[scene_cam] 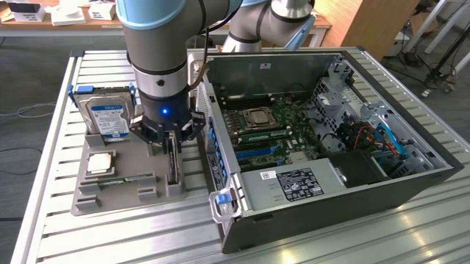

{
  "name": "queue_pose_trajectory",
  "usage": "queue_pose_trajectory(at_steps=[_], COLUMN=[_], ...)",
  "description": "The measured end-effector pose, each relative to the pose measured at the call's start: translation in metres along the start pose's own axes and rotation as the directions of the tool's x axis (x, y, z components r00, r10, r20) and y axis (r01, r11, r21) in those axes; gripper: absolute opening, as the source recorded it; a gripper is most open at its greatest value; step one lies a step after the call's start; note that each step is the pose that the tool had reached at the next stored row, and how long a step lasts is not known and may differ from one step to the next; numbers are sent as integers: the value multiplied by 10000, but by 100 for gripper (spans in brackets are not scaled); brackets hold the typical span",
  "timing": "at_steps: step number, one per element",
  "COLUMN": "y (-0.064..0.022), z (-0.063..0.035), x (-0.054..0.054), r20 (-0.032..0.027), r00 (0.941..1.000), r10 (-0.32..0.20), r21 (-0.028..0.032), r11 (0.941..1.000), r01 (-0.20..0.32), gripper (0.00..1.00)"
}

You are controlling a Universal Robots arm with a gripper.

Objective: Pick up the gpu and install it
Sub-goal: 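Pick up the gpu and move the gpu toward the slot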

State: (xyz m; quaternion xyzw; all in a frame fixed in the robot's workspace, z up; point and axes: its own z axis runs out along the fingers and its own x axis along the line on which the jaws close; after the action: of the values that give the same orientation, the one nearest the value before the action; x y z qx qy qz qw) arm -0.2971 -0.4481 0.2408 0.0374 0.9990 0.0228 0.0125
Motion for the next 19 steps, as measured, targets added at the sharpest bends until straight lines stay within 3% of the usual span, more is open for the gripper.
queue_pose_trajectory(at_steps=[4,6,19], y=[0,0,1], z=[0,0,-13], x=[0,0,0], r20=[-2,0,2], r00=[10000,10000,10000], r10=[0,0,-1], r21=[0,0,-1], r11=[10000,10000,10000], r01=[0,0,1], gripper=[34,27,27])
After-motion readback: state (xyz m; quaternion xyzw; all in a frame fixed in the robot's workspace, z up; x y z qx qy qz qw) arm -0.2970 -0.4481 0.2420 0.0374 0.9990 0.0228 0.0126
